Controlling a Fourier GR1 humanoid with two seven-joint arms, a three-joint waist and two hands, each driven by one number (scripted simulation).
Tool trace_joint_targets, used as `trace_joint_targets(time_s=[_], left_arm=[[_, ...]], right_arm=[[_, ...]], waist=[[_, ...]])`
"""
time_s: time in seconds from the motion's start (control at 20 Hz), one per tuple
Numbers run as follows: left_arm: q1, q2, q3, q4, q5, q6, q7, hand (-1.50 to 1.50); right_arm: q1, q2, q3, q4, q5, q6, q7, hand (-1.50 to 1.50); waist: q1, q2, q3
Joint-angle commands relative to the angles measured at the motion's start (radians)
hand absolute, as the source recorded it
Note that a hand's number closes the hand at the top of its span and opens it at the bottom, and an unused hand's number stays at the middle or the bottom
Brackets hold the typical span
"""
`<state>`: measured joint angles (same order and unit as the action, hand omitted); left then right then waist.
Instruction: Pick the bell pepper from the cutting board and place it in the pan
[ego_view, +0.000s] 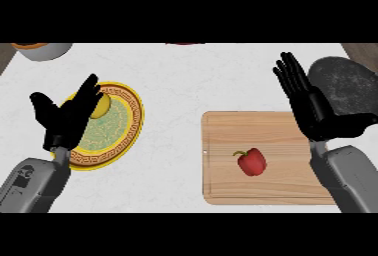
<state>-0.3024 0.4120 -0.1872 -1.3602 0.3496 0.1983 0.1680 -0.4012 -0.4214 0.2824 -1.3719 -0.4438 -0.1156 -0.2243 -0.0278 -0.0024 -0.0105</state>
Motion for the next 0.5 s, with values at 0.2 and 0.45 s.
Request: trace_joint_targets(time_s=[0.2, 0.45], left_arm=[[0.023, -0.078, -0.063, -0.088, -0.06, -0.007, -0.177, 0.0], [0.196, -0.152, -0.136, -0.2, -0.11, 0.039, -0.28, 0.0]], right_arm=[[-0.108, -0.086, 0.169, -0.151, -0.029, 0.455, -0.051, 1.5], [-0.024, -0.311, 0.027, -0.042, 0.085, 0.558, -0.277, -1.5]], waist=[[0.076, -0.004, 0.01], [0.041, 0.001, 0.012]])
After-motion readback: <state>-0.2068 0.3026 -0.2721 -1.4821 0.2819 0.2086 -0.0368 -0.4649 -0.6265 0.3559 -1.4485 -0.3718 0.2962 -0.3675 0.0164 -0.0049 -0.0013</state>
